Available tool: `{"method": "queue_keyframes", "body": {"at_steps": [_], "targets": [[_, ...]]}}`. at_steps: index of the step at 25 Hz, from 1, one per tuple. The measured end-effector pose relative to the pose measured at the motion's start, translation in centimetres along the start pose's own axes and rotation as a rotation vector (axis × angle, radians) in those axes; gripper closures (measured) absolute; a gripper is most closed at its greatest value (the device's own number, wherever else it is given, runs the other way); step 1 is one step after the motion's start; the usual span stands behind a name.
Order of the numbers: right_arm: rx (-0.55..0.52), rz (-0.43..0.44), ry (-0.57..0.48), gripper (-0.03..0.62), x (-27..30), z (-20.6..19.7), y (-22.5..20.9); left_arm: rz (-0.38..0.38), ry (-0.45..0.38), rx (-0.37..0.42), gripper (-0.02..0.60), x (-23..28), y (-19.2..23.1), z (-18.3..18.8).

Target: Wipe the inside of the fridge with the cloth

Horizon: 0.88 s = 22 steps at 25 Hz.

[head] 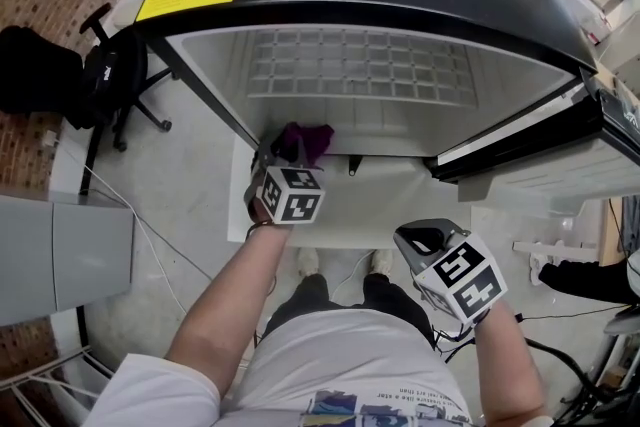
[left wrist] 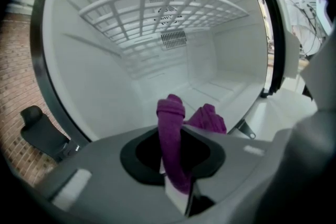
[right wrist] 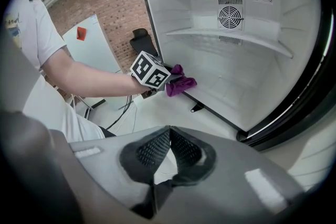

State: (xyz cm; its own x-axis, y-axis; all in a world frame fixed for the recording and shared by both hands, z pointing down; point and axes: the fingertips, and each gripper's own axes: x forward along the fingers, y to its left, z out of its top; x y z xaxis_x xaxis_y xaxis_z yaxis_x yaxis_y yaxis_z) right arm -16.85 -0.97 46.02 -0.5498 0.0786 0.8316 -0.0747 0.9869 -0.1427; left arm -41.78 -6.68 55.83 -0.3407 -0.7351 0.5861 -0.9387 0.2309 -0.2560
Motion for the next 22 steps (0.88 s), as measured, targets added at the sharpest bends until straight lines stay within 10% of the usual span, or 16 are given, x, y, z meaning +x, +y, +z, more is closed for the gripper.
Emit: {"method": "queue_keyframes", "body": {"at_steps": [22], "targets": [[0.157,-0.139,-0.033,0.591,-0.8,-0.9,2.4,-0.331,-0.301,-0.078,0.512,-10.0,-2.8,8.0]]}}
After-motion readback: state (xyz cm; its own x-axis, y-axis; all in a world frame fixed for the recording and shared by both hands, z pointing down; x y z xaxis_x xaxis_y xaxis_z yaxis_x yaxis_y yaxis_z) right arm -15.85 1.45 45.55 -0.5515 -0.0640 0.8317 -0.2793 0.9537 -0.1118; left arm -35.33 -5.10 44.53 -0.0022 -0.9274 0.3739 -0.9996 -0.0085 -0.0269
